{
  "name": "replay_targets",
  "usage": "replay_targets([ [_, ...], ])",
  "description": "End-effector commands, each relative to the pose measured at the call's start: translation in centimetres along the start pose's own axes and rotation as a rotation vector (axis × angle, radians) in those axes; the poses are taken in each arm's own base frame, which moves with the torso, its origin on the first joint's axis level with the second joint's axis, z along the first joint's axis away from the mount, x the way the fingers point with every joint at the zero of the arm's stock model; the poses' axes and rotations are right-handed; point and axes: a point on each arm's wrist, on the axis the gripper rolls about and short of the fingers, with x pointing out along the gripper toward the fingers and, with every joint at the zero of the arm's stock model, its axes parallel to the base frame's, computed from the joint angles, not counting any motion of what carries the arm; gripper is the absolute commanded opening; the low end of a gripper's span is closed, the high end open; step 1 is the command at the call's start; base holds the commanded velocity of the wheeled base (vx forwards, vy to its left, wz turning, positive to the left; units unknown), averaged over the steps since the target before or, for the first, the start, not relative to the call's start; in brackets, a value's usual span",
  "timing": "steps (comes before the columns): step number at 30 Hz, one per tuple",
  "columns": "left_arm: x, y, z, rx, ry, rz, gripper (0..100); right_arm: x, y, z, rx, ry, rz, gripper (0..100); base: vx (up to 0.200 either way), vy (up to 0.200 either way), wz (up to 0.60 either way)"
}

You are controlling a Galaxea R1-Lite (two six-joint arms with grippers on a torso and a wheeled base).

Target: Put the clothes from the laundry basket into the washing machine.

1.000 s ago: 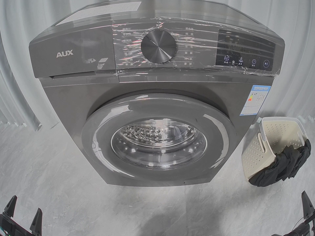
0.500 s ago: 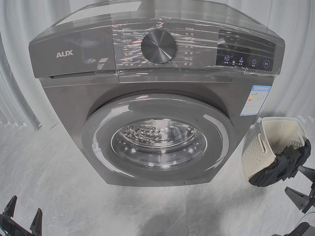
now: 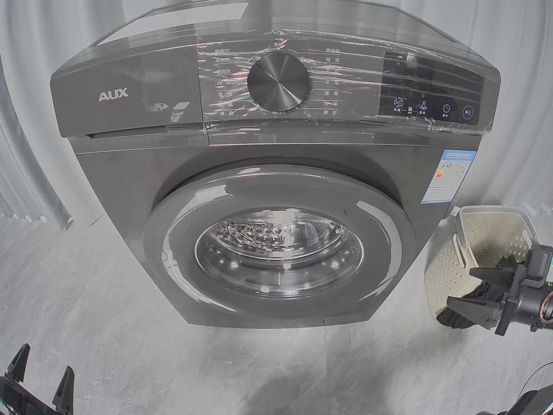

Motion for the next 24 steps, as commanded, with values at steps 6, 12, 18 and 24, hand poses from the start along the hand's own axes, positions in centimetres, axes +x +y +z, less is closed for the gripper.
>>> replay_targets([
  [6, 0.0, 0.0, -0.5, -0.002, -0.002, -0.002, 100, 6.1, -2.1, 1.1, 0.033, 0.071, 0.002, 100, 0.0, 0.0, 0.0],
  [12, 0.0, 0.0, -0.5, -0.002, 0.0, -0.001, 100, 8.2, -3.0, 1.0, 0.027, 0.059, -0.002, 100, 0.0, 0.0, 0.0],
  [18, 0.0, 0.0, -0.5, -0.002, -0.002, -0.002, 100, 10.2, -3.7, 0.7, 0.025, 0.068, 0.002, 100, 0.0, 0.0, 0.0],
  [24, 0.0, 0.0, -0.5, -0.002, 0.0, -0.001, 100, 12.1, -4.3, 1.2, 0.014, 0.039, 0.004, 100, 0.0, 0.0, 0.0],
])
